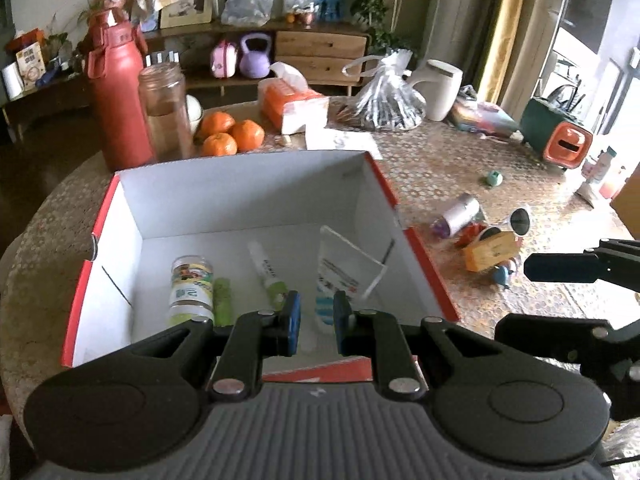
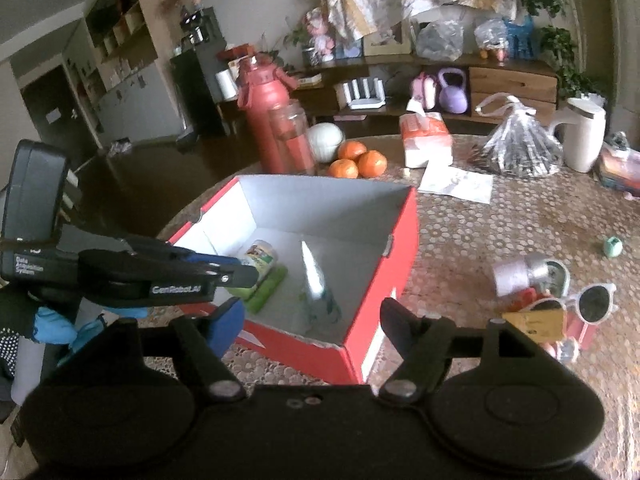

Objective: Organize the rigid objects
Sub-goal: 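Lift both open tools out of the box, then grasp the yellow carton with the left tool while the right tool grasps the pink-and-blue toy cup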

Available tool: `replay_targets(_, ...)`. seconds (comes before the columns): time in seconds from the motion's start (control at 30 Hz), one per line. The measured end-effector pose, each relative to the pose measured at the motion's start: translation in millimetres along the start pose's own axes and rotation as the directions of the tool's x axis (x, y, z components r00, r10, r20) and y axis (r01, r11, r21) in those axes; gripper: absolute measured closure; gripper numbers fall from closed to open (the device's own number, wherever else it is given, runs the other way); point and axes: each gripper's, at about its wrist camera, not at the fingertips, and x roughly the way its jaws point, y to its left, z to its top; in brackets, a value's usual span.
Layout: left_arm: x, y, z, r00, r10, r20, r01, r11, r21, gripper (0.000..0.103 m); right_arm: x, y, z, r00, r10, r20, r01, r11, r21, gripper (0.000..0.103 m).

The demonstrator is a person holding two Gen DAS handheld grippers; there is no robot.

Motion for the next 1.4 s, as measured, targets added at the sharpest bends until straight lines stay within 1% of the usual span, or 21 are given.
replay_targets(0.1, -3.7, -8.2, -1.9, 1.0, -0.01, 0.009, 0.009, 1.0, 0.005, 0.087, -11.5, -9.9, -9.8, 1.0, -0.011, 0.017, 0.01, 1.0, 0.023, 0.028)
replay_targets(0.23, -5.7, -20.4, -5.6, 1.0, -0.017, 0.015, 0.017, 1.0, 0.017, 0.086, -25.6, -27.0, -24.5, 0.998, -0.051, 0.025, 0.05, 0.997, 0.064, 0.027)
replay_targets(0.3, -4.4, -26.8, -7.1, 1.0, -0.016, 0.012, 0.016, 1.0, 0.02, 0.082, -32.2, -37.1, -32.3, 0.997, -0.067, 0.025, 0.065, 0.993, 0.095, 0.024)
replay_targets(0.33, -3.9, -30.5, -7.8, 1.0, -0.013, 0.013, 0.012, 1.0, 0.023, 0.074, -35.4, -42.2, -35.8, 0.997, -0.079, 0.027, 0.075, 0.991, 0.11, 0.022)
replay_targets(0.37, -4.3, -33.5, -8.6, 1.0, -0.011, 0.018, 0.011, 1.0, 0.027, 0.062, -38.7, -47.8, -39.7, 0.996, -0.086, 0.031, 0.081, 0.989, 0.126, 0.021)
replay_targets(0.4, -4.6, -36.8, -9.6, 1.0, -0.012, 0.025, 0.011, 0.999, 0.031, 0.055, -41.5, -53.4, -43.3, 0.995, -0.089, 0.034, 0.083, 0.987, 0.14, 0.021)
replay_targets(0.43, -5.1, -40.3, -10.4, 0.999, -0.016, 0.033, 0.015, 0.999, 0.035, 0.041, -44.6, -58.5, -47.3, 0.995, -0.094, 0.034, 0.088, 0.984, 0.155, 0.021)
replay_targets(0.47, -5.4, -43.0, -11.1, 0.999, -0.019, 0.038, 0.018, 0.999, 0.036, 0.036, -47.1, -63.1, -51.1, 0.994, -0.104, 0.033, 0.097, 0.981, 0.168, 0.02)
replay_targets(0.6, -4.0, -57.8, -10.8, 0.998, -0.045, 0.036, 0.044, 0.998, 0.047, 0.035, -56.6, -77.7, -64.4, 0.988, -0.151, 0.032, 0.142, 0.971, 0.192, 0.017)
replay_targets(0.67, -2.5, -64.5, -10.0, 0.998, -0.054, 0.033, 0.052, 0.997, 0.049, 0.028, -61.3, -84.5, -70.2, 0.985, -0.167, 0.035, 0.157, 0.967, 0.199, 0.014)
replay_targets(0.8, 2.0, -78.8, -7.1, 0.997, -0.073, 0.028, 0.072, 0.996, 0.055, 0.026, -66.3, -94.6, -77.1, 0.981, -0.19, 0.039, 0.179, 0.965, 0.194, 0.013)
replay_targets(0.97, 10.2, -102.4, -1.6, 0.997, -0.07, 0.027, 0.068, 0.995, 0.07, 0.023, -67.8, -105.4, -81.1, 0.977, -0.206, 0.054, 0.192, 0.962, 0.194, 0.012)
replay_targets(1.07, 16.7, -114.4, 2.9, 0.996, -0.081, 0.022, 0.079, 0.994, 0.078, 0.022, -70.4, -111.9, -82.9, 0.976, -0.201, 0.084, 0.181, 0.963, 0.2, 0.005)
replay_targets(1.13, 22.6, -121.3, 5.7, 0.996, -0.086, 0.015, 0.084, 0.994, 0.075, 0.017, -70.5, -115.8, -83.4, 0.974, -0.205, 0.095, 0.184, 0.964, 0.193, 0.004)
replay_targets(1.23, 34.4, -132.5, 10.1, 0.997, -0.083, 0.002, 0.083, 0.994, 0.071, 0.016, -66.7, -123.6, -84.4, 0.97, -0.223, 0.095, 0.202, 0.96, 0.192, 0.002)
replay_targets(1.33, 45.6, -144.5, 14.0, 0.998, -0.067, -0.004, 0.067, 0.995, 0.073, 0.0, -61.1, -134.0, -86.4, 0.969, -0.231, 0.083, 0.21, 0.956, 0.203, 0.001)
replay_targets(1.4, 52.7, -152.2, 16.8, 0.998, -0.057, 0.007, 0.057, 0.996, 0.074, 0.0, -55.9, -139.4, -87.8, 0.971, -0.227, 0.073, 0.209, 0.958, 0.198, 0.0)
